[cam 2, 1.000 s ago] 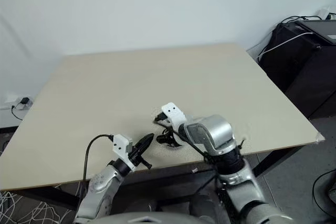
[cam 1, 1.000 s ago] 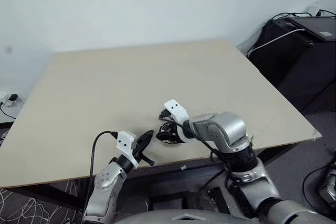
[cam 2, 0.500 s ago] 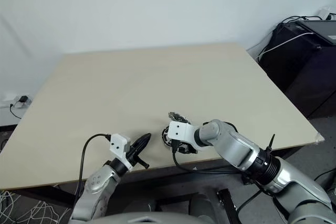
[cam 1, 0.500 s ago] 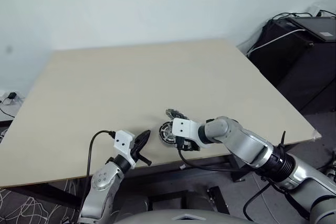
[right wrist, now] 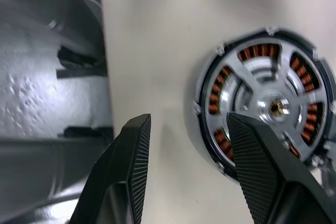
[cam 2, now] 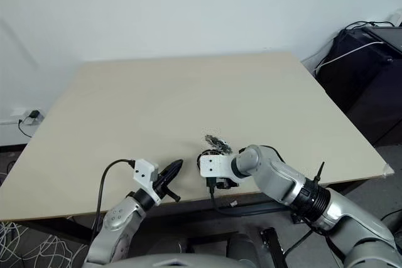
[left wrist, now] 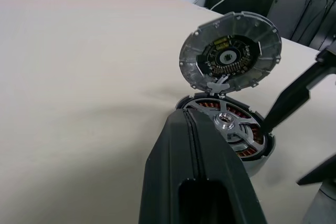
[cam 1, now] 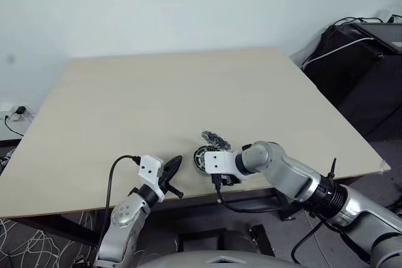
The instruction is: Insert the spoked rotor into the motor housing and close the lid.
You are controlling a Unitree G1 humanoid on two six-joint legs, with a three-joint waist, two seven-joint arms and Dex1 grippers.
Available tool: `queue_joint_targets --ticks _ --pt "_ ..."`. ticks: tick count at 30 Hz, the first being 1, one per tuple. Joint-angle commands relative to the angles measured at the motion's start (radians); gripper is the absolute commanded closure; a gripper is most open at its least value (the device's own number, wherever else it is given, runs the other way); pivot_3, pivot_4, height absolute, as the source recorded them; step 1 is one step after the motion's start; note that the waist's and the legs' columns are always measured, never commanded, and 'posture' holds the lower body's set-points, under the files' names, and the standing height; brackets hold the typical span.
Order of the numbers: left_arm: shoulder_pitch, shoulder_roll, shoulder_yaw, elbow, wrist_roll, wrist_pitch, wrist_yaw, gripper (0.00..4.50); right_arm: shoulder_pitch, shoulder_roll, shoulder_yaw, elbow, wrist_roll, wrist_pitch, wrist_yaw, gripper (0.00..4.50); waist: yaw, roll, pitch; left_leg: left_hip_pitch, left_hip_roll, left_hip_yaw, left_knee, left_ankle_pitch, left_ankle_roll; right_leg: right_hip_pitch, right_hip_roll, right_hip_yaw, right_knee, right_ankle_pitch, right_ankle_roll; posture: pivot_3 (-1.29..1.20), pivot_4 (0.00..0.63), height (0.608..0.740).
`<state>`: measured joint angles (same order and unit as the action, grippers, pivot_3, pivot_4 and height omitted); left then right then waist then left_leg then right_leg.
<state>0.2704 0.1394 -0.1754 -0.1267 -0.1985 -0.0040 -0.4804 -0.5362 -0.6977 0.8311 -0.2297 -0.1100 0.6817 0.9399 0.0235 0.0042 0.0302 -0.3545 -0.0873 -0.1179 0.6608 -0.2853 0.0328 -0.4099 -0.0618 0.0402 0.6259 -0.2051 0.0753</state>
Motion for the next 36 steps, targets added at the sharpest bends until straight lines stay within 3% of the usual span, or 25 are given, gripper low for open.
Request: queue_joint_targets --ticks 1,15,21,23,29,36 --pt "-0.002 -0.005 -0.006 -0.040 -0.010 -0.018 -0.001 4.50 -0.024 0.006 -0.019 0.026 -0.043 -0.044 0.023 2.02 0.002 0.000 0.000 0.000 0.000 0.000 0.000 0.000 0.000 0.000 0.000 0.000 0.000 0.000 0.000 0.00 0.000 0.740" --pt "-0.005 -0.015 -0.015 -0.061 -0.011 -0.001 0.007 4.50 -0.006 0.041 -0.031 0.095 -0.126 -0.076 0.077 2.02 0.005 0.000 0.000 0.001 0.000 0.000 0.000 0.000 0.000 0.001 0.000 0.000 0.001 0.000 0.000 0.00 0.000 0.740" --pt "-0.003 -0.012 -0.010 -0.059 -0.015 0.002 0.003 4.50 0.003 0.073 -0.049 0.113 -0.154 -0.072 0.078 3.92 0.004 -0.001 -0.001 0.004 0.000 0.001 0.000 0.000 0.000 0.004 0.000 0.000 0.001 0.000 -0.001 0.00 0.000 0.740" --pt "-0.004 -0.011 -0.010 -0.056 -0.016 0.002 0.002 4.50 0.007 0.079 -0.057 0.114 -0.160 -0.072 0.081 4.34 0.005 -0.001 -0.001 0.005 0.001 0.001 0.000 0.000 0.000 0.004 0.001 0.000 0.001 0.000 -0.001 0.00 0.000 0.740" --pt "-0.003 -0.008 -0.011 -0.046 -0.017 -0.006 -0.004 4.50 0.023 0.095 -0.096 0.094 -0.156 -0.041 0.080 4.38 0.006 -0.001 -0.001 0.005 0.000 0.001 0.000 0.000 0.000 0.004 0.000 0.000 0.001 0.000 -0.001 0.00 0.000 0.740" --pt "-0.017 -0.004 -0.008 -0.026 -0.016 -0.020 -0.013 4.50 0.089 0.133 -0.236 -0.032 -0.045 0.219 0.085 4.38 0.012 -0.001 -0.001 0.003 0.000 0.000 0.000 0.000 0.000 0.003 0.000 0.001 0.001 0.000 -0.001 0.00 0.000 0.740"
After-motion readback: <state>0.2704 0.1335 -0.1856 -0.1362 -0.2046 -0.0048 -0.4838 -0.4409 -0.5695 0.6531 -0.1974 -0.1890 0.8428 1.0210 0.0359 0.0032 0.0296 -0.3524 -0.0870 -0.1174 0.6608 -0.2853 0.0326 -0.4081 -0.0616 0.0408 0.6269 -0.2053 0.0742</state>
